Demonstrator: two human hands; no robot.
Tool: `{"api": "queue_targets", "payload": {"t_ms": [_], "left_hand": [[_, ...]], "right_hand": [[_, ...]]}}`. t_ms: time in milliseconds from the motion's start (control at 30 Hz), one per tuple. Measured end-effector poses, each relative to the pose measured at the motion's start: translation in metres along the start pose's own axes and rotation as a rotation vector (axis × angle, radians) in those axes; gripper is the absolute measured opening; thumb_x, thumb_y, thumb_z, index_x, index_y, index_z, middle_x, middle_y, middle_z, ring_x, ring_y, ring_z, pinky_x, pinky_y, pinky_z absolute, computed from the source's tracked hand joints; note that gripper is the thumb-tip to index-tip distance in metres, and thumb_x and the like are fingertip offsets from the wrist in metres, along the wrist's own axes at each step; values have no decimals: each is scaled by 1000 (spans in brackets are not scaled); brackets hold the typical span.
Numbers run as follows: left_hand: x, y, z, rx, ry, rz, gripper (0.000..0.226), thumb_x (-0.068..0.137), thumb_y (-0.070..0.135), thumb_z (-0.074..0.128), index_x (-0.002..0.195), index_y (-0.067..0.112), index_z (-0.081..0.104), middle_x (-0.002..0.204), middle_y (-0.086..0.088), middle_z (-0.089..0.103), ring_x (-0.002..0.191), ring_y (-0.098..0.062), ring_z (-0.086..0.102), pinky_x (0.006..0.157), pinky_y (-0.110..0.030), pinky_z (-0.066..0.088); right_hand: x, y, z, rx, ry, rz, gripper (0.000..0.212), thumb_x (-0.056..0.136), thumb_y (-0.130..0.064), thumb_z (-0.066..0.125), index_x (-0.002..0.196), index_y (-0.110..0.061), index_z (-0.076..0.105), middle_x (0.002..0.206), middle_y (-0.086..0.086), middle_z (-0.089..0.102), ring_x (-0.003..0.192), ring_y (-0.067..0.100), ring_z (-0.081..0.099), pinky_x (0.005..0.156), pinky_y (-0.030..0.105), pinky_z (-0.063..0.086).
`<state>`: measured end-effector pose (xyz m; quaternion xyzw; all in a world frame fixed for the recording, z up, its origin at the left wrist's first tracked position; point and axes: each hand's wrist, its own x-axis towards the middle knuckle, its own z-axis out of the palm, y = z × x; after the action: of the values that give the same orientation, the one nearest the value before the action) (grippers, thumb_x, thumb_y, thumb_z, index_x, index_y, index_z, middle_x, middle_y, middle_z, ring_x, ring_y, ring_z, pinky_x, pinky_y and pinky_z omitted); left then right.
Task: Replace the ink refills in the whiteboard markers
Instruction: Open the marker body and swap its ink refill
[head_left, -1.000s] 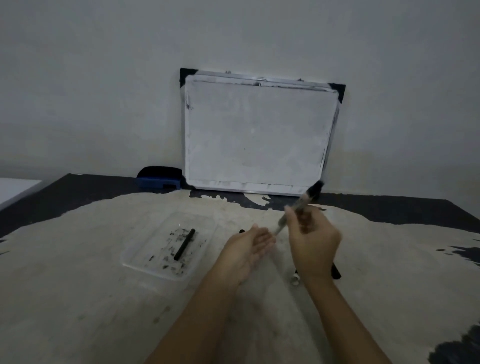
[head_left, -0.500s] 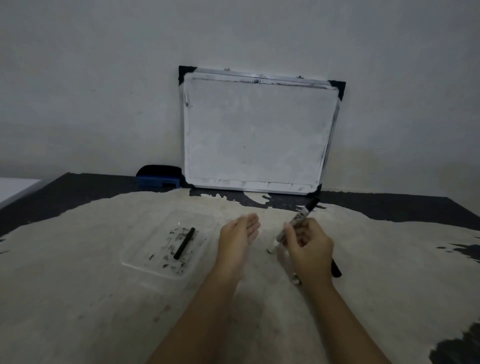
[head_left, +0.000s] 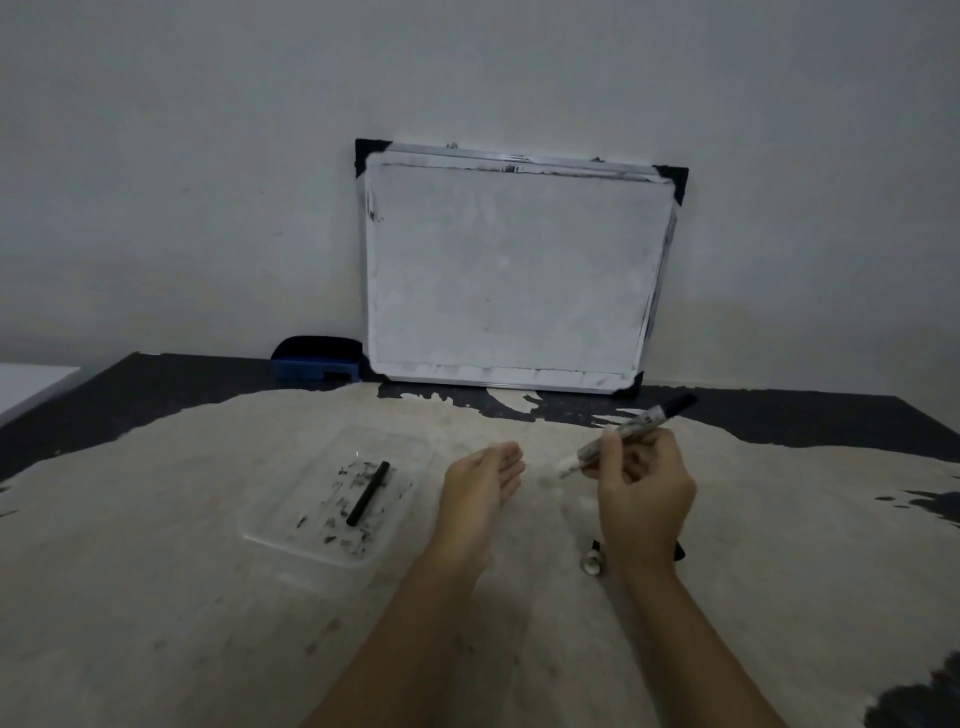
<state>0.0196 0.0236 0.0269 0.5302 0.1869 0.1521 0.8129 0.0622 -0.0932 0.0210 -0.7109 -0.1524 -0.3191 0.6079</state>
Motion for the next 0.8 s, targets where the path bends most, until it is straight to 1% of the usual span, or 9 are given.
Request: {"api": "queue_targets", "payload": {"t_ms": [100, 167, 233, 300, 367, 533, 633, 700, 800], "left_hand": [[0, 0, -1, -1, -8, -4, 32, 95, 12, 41, 119, -4, 56, 121, -15, 62, 111, -22, 60, 93, -26, 47], [1, -1, -1, -10, -1, -6, 32, 95, 12, 41, 118, -4, 57, 121, -16, 62, 110, -23, 60, 93, -26, 47], [2, 0, -1, -5, 3, -14, 32, 94, 12, 42, 117, -4, 57, 121, -16, 62, 108, -22, 61, 94, -27, 47], [1, -1, 0, -6, 8, -26, 31, 94, 11, 42, 116, -4, 58, 120, -17, 62, 105, -22, 61, 94, -27, 48], [1, -2, 1, -3, 5, -34, 30, 94, 10, 43, 115, -4, 58, 116, -16, 63, 103, -22, 62, 90, -24, 50], [-1, -2, 0, 25, -37, -44, 23, 94, 13, 47, 106, -1, 62, 104, -13, 66, 95, -19, 65, 82, -20, 52], [-2, -2, 0, 45, -87, -53, 16, 93, 13, 50, 95, 5, 64, 92, -8, 68, 82, -14, 66, 69, -14, 55], [-3, -3, 1, 78, -123, -77, 16, 92, 13, 51, 94, 5, 64, 87, -8, 68, 76, -13, 66, 66, -14, 55], [-5, -3, 3, 96, -132, -88, 19, 93, 13, 48, 95, 2, 64, 88, -12, 67, 74, -15, 64, 65, -15, 55]], "right_hand": [[0, 1, 0, -75, -77, 33, 9, 87, -9, 62, 80, -9, 55, 64, -11, 60, 58, 10, 65, 55, 14, 52], [0, 3, 0, -19, -52, 67, 9, 88, -7, 60, 81, -8, 55, 65, -4, 64, 59, 12, 67, 53, 12, 52], [0, 5, 0, 15, -63, 120, 9, 88, -7, 59, 81, -8, 55, 68, 1, 66, 61, 12, 68, 53, 17, 55], [0, 9, -1, -19, -118, 227, 12, 89, -11, 59, 78, -11, 54, 69, 8, 68, 56, 15, 68, 51, 24, 57], [1, 10, -1, 75, -84, 334, 14, 91, -14, 57, 82, -4, 56, 69, 13, 68, 50, 15, 68, 49, 28, 58], [5, 4, -1, 359, -35, 563, 23, 94, -15, 53, 92, 7, 57, 72, 22, 67, 45, 16, 66, 44, 22, 55], [5, 4, -1, 409, -39, 606, 25, 93, -16, 53, 93, 9, 58, 68, 19, 65, 43, 14, 65, 43, 22, 54], [6, 7, -1, 414, -27, 616, 26, 93, -16, 54, 94, 10, 58, 69, 20, 65, 43, 14, 65, 43, 23, 55], [5, 2, -1, 303, -27, 494, 23, 92, -16, 56, 90, 6, 59, 76, 25, 68, 47, 15, 67, 45, 24, 56]]}}
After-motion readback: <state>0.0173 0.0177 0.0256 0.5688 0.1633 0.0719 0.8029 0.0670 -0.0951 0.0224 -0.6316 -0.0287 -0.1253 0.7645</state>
